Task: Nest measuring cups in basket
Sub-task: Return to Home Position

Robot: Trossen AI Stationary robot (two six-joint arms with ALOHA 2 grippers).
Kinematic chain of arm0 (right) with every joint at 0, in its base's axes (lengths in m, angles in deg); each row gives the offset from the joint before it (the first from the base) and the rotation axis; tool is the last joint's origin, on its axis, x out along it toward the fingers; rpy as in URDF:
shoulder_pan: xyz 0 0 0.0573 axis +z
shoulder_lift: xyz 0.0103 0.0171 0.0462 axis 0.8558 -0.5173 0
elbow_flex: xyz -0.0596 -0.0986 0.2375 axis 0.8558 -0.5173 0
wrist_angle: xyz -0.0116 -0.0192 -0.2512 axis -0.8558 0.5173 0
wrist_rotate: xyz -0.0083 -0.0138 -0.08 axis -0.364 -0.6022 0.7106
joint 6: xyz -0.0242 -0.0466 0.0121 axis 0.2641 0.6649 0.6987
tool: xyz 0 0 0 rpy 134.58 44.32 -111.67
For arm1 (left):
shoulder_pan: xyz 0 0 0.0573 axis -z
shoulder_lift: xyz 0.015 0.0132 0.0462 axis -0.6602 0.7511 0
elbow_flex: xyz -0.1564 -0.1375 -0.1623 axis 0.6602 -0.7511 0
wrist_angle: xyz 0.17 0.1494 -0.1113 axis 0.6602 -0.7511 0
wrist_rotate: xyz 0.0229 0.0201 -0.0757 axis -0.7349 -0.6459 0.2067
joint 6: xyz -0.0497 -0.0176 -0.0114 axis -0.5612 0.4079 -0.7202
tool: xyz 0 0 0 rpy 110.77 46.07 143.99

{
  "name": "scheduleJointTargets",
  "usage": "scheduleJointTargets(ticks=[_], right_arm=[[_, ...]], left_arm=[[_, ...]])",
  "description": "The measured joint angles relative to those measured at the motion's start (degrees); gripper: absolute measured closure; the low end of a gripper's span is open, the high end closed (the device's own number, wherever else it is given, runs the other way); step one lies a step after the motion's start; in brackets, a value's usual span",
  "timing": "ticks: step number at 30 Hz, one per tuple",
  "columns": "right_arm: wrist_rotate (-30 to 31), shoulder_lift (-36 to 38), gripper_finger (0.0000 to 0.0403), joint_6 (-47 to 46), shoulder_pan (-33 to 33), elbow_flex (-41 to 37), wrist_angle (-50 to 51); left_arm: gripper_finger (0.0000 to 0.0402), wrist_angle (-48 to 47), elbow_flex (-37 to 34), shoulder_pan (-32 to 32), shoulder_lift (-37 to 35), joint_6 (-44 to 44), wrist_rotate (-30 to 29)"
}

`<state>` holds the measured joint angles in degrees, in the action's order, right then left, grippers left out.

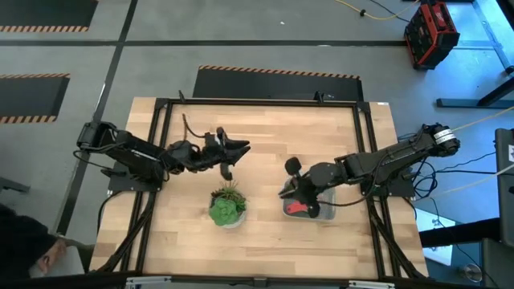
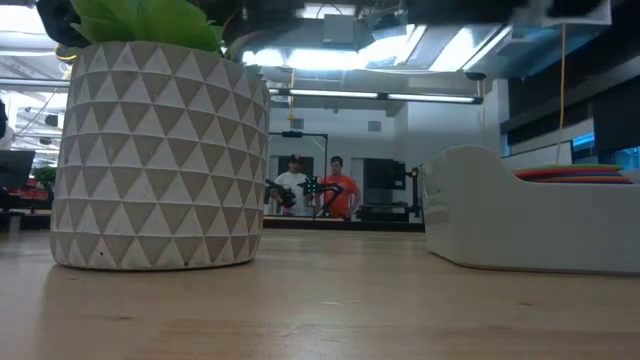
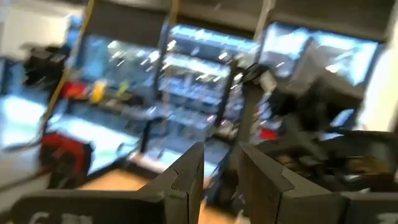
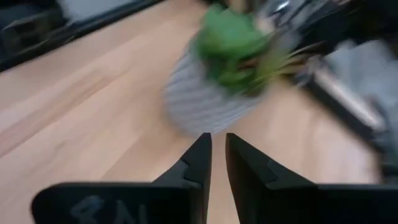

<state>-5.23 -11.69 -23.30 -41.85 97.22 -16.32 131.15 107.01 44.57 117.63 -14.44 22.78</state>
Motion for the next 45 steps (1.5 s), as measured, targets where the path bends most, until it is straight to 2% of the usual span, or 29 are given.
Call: scheduleJointTargets(ticks=[3,7,14,21,28,32,40,45], right_arm=[[2.01,0.72,0.0352,-0.03,-0.02,0.00,-5.26],[1.98,3.60,0.0352,-3.67,0.00,0.02,-6.59],[1.73,13.27,0.0352,-16.26,0.00,0.02,-2.86],[1.40,24.97,0.0352,-21.07,0.00,0.04,3.73],[1.37,36.16,0.0352,-24.05,0.00,0.05,12.05],[1.38,40.35,0.0352,-24.24,0.00,0.07,16.58],[0.20,44.94,0.0352,-24.26,0.00,0.04,23.11],[-2.25,48.04,0.0352,-25.75,0.04,-3.10,22.12]], left_arm=[[0.0312,2.20,0.01,-0.70,-1.83,1.03,4.47],[0.0318,-1.24,0.06,-0.77,-7.43,2.99,7.03],[0.0341,-18.60,0.08,0.38,-20.00,8.54,7.34],[0.0355,-35.16,0.03,1.85,-30.89,15.47,7.32],[0.0364,-52.57,0.01,2.20,-40.71,15.78,7.31],[0.0363,-58.54,0.00,2.20,-43.13,14.21,7.31],[0.0367,-64.14,-0.03,2.18,-43.37,14.53,7.30],[0.0375,-66.19,-0.06,2.18,-44.43,14.12,7.31]])
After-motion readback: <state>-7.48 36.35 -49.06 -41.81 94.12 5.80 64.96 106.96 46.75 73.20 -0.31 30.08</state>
